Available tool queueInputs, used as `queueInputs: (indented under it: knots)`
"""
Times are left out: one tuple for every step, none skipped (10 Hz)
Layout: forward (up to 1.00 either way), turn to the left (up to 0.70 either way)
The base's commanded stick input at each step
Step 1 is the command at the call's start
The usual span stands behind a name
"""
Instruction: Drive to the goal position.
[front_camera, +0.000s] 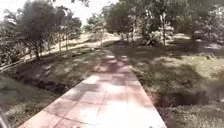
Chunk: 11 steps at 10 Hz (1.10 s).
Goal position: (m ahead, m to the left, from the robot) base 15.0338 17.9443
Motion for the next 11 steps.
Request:
queueInputs:
  knots:
    - [0.45,0.00]
    - [0.45,0.00]
    - [0.45,0.00]
    - [0.45,0.00]
    - [0.45,0.00]
    - [0.45,0.00]
    - [0.45,0.00]
    - [0.45,0.00]
    - [0.45,0.00]
    - [0.45,0.00]
    - [0.45,0.00]
